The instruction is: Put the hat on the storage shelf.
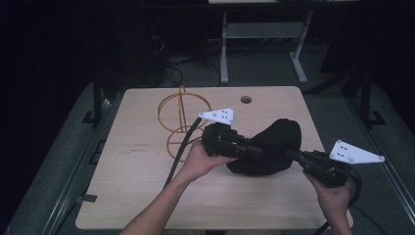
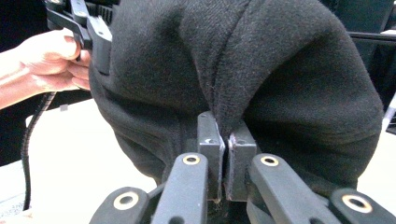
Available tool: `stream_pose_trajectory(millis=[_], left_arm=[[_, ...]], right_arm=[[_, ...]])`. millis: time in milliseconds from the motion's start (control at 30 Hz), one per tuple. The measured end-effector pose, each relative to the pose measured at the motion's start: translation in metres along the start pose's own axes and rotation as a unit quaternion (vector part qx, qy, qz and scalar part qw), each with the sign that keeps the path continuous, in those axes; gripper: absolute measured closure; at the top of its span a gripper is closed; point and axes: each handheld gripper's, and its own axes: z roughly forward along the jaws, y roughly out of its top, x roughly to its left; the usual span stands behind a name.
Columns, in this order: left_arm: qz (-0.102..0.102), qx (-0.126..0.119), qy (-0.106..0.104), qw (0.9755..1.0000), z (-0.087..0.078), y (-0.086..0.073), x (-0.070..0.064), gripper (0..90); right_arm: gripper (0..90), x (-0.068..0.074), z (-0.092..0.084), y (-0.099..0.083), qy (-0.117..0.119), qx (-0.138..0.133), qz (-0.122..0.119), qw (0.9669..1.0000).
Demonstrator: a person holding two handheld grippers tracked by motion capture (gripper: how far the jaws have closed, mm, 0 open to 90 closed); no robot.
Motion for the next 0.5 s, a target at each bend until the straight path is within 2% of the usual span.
stream_pose_trajectory(millis=[100,300,500], left_arm=[[-0.001,-0.002,0.011,0.9999,-0.001,-0.001,-0.001,67.0],[0.011,0.014,0.042,0.9989,-0.005,-0.002,-0.003,61.1],[0.016,0.024,0.059,0.9979,-0.009,-0.004,-0.005,56.7]], right_arm=[[87.4,0.001,-0.001,0.001,0.002,-0.002,0.001,1.0],[87.4,0.002,-0.003,0.005,0.005,-0.003,-0.003,1.0],[87.5,0.005,-0.002,0.012,0.01,0.001,-0.015,0.9998]])
